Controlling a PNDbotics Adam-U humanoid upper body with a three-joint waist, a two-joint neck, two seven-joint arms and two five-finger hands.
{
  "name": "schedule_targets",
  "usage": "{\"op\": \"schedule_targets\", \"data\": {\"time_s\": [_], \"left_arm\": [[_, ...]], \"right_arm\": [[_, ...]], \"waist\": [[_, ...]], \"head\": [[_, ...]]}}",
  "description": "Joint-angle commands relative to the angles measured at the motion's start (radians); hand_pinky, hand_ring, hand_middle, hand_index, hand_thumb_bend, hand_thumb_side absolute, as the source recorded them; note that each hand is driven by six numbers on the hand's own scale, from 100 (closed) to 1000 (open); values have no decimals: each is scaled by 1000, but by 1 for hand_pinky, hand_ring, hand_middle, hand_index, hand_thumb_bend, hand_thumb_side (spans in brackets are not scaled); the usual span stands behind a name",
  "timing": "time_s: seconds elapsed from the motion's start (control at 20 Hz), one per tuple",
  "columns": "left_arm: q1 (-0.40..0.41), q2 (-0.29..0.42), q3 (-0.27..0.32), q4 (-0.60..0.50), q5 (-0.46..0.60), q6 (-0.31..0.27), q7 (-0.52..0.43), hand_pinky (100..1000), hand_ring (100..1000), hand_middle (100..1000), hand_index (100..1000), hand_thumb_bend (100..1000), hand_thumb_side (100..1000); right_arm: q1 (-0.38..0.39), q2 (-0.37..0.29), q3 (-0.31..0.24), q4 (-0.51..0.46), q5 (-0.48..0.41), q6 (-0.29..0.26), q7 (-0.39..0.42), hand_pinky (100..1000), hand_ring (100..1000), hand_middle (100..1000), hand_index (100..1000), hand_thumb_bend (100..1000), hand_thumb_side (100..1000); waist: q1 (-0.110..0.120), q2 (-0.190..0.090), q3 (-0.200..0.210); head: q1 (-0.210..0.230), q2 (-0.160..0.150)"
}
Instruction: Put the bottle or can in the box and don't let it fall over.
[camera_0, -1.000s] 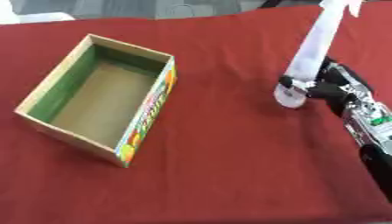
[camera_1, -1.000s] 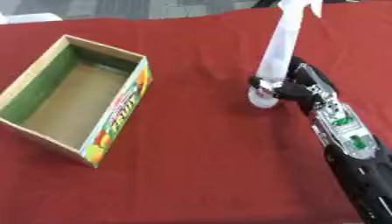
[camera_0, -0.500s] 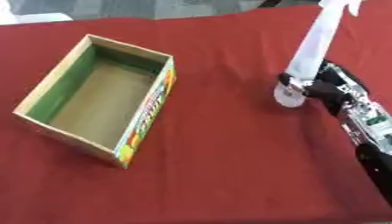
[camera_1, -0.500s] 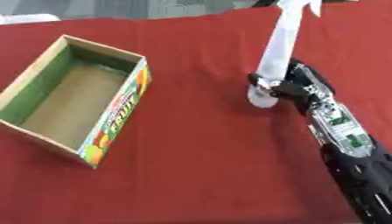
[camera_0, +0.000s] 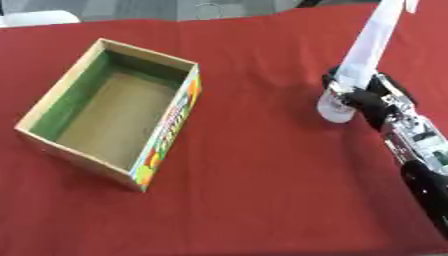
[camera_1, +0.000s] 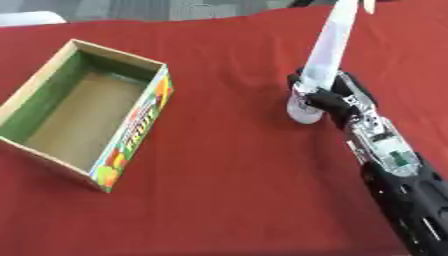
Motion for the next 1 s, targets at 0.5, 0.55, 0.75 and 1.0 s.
{"op": "schedule_targets", "data": {"time_s": [0.5,0.55,0.75,1.0], "left_arm": [[-8,18,7,-17,1,-1,3,816,792,783,806,369,779],[-8,18,8,-18,0,-2,3,816,792,783,806,370,779],[-6,19,9,-19,0,-2,5,816,792,783,805,370,778],[-4,22,8,-19,-2,-2,5,816,791,783,805,371,778]], "right_arm": [[0,-46,-7,-79,72,-44,-51,793,525,100,104,100,100],[0,-49,-6,-88,79,-41,-51,796,515,100,105,100,100],[-14,-62,-1,-136,111,10,-48,797,505,100,107,100,100],[-78,-75,23,-223,90,104,-61,793,502,100,110,100,100]], "waist": [[0,-15,0],[0,-16,0],[-2,-19,-1],[-7,-25,-1]], "head": [[-6,-10],[-7,-9],[-9,-5],[-12,-3]]}}
